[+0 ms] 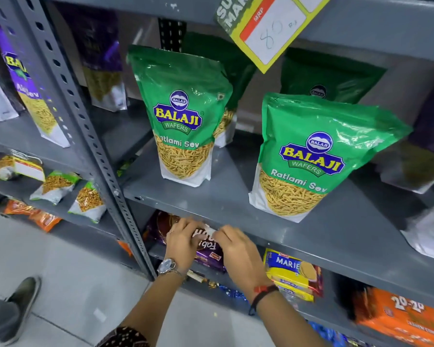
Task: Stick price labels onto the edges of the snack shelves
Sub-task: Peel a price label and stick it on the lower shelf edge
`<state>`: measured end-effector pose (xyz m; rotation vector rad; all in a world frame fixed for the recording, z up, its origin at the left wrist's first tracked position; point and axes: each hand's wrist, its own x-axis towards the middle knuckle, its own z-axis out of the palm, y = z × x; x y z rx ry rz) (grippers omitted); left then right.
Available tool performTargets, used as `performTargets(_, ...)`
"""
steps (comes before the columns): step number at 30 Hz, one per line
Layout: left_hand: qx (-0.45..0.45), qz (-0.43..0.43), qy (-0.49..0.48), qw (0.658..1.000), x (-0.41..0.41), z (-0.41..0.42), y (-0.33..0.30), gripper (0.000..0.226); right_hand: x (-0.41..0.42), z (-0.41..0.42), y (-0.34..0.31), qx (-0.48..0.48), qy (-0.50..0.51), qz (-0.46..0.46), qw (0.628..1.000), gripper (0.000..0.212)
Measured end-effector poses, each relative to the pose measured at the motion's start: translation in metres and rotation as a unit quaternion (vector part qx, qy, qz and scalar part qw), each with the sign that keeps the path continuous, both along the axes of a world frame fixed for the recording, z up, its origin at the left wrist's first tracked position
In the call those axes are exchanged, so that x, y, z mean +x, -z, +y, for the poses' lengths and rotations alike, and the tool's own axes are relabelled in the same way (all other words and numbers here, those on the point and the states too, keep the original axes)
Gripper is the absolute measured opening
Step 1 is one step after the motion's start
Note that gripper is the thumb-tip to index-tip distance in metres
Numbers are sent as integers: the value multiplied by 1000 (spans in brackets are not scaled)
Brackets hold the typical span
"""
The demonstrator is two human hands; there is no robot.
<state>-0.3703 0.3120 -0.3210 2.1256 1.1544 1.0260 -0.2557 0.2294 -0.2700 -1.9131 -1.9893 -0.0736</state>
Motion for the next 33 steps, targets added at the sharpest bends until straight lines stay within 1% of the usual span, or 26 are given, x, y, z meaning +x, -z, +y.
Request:
performTargets(1,-4,7,10,1000,-3,0,2,17,0,-4,3,10,8,19,1000,47)
performTargets(2,-5,16,18,1000,-6,1,4,16,1,-7,5,28,15,46,998,40)
performTargets(4,-7,22,31,999,-8,4,1,22,1,-9,1,55,37,131,989,25)
performTargets(6,-11,14,39,999,-8,6,-4,18,1,-10,-3,71,82,223,969,19)
performTargets(8,-8,3,39,999,-9,9,-9,16,4,-10,-2,59,132,285,948,16)
performTargets(10,-8,-4,45,999,-9,12,-12,19,9,-7,3,9,167,312,935,17)
performTargets(13,-9,-2,62,998,-8,13,-15,29,9,-3,7,-26,187,266,945,7)
performTargets(15,0,9,61,998,-7,13,-15,34,11,-2,8,-34,204,257,944,7)
performTargets(17,3,13,49,999,-6,13,-16,31,14,-1,6,-48,215,262,940,11)
performTargets(20,17,14,45,999,-2,17,-18,16,15,4,-1,-65,214,230,947,14)
performTargets(24,33,28,39,998,3,21,-19,17,16,5,-4,-66,234,197,950,11)
performTargets(29,12,39,32,999,7,24,-17,18,17,7,-1,-64,237,191,950,11)
performTargets(33,12,37,23,999,9,24,-15,20,17,8,1,-58,238,190,951,12)
